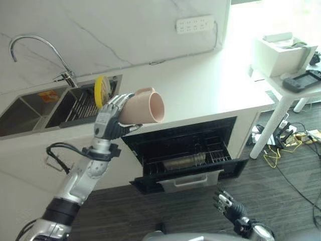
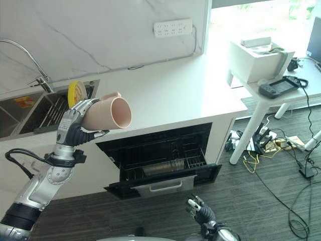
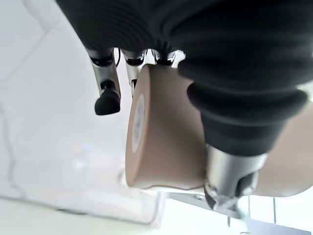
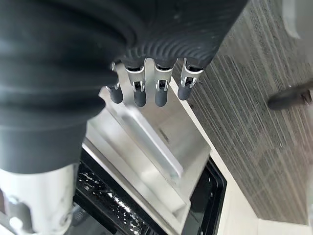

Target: Place the dishes in the dishwasher.

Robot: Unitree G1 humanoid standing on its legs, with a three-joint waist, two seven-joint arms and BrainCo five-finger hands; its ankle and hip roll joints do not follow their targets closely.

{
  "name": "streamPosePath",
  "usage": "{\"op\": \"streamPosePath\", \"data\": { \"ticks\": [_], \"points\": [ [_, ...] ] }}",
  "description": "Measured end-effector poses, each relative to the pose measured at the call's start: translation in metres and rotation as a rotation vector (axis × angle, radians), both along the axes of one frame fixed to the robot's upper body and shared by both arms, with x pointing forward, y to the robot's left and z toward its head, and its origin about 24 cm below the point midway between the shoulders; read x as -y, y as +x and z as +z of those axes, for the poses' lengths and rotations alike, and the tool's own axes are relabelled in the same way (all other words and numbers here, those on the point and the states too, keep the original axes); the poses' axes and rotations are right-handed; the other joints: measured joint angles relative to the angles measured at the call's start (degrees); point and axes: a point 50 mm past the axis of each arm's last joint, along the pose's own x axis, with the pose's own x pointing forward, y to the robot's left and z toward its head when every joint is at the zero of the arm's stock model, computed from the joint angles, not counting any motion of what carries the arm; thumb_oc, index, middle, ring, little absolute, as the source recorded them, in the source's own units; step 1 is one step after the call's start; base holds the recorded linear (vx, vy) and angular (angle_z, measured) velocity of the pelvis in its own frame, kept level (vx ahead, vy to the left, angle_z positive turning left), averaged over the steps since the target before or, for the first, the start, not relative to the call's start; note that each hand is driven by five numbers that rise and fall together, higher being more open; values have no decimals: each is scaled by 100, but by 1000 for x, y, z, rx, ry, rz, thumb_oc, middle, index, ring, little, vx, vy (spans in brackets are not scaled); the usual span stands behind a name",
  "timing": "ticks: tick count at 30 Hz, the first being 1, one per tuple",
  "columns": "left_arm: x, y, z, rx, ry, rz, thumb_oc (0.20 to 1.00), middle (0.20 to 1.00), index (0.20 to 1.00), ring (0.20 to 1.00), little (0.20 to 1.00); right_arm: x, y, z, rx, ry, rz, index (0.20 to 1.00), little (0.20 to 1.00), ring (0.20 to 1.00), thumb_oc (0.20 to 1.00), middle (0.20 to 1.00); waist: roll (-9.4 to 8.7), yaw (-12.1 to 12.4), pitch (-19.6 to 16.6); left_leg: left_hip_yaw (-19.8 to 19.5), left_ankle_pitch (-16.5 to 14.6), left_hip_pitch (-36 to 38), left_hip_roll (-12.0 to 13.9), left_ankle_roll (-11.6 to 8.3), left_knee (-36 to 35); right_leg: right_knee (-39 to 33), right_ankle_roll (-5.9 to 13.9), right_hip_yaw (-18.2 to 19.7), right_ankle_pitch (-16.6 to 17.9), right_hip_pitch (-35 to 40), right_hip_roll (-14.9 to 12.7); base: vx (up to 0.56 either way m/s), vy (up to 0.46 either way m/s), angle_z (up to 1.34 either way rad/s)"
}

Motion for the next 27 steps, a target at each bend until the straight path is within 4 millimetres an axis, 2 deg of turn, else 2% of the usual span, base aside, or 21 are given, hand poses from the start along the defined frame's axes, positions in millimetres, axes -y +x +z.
{"op": "streamPosePath", "data": {
  "ticks": [1,3,5,6,11,14,16,18,22,25,27],
  "points": [
    [-2,0,1,-3,6,11,200,200,200,200,200,-4,1,1,7,14,-1,1000,1000,1000,1000,1000,-101,34,-35,21,-30,19,-42,46,1,8,-9,1,18,-3,-45,65,-6,-2],
    [-2,0,-2,-26,15,14,200,200,200,200,200,-8,10,7,54,28,5,1000,1000,1000,1000,1000,-111,129,-39,37,-42,82,-28,61,0,28,38,11,71,15,-33,29,-32,-7],
    [0,-1,-4,-48,21,2,200,200,200,200,200,-10,27,24,148,36,35,1000,1000,1000,1000,1000,-112,145,-39,59,-46,76,20,56,-2,-102,41,33,70,45,63,-2,-55,-13],
    [0,-1,-5,-56,21,-1,200,200,200,200,200,-11,30,25,152,34,59,1000,1000,1000,1000,1000,-114,145,-39,107,-45,76,60,45,-2,-138,43,79,71,34,89,-22,-51,-23],
    [8,-8,-29,-166,-92,-2,200,200,200,200,200,-6,27,32,179,38,99,1000,1000,1000,1000,1000,-140,3,-56,164,-35,74,281,-152,-40,-201,83,150,121,-9,287,-36,-34,-13],
    [7,-15,-45,-241,-158,24,200,200,200,200,200,-4,27,38,205,35,109,1000,1000,1000,1000,1000,-181,-24,-127,249,-35,60,354,-150,-40,-181,-6,279,76,-122,350,-31,-21,-17],
    [7,-19,-53,-273,-188,36,200,200,200,200,200,-4,21,39,197,44,110,1000,1000,1000,1000,1000,-226,-33,-270,308,-35,58,367,-151,-39,-178,-11,310,85,-164,360,-40,-11,-17],
    [7,-21,-56,-283,-195,41,200,200,200,200,200,-6,16,41,202,62,124,1000,1000,1000,1000,1000,-270,-51,-378,382,-24,68,369,-167,-39,-190,41,388,144,-198,363,-29,0,-17],
    [6,-21,-57,-286,-202,49,200,200,200,200,200,-6,17,46,215,72,148,1000,1000,1000,1000,1000,-278,-92,-398,504,-9,144,365,-141,-39,-219,2,496,243,-195,359,-26,6,-16],
    [6,-20,-60,-300,-231,59,200,200,200,200,200,-6,23,58,268,78,185,1000,1000,1000,1000,1000,-231,-155,-445,580,-19,157,368,-152,-40,-288,42,573,273,-199,366,-35,0,-12],
    [12,-21,-72,-360,-292,55,200,200,200,200,200,-11,30,72,326,135,205,1000,1000,1000,1000,1000,-213,-175,-463,623,-27,173,370,-161,-40,-306,59,614,283,-207,366,-32,-5,-11]
  ]
}}
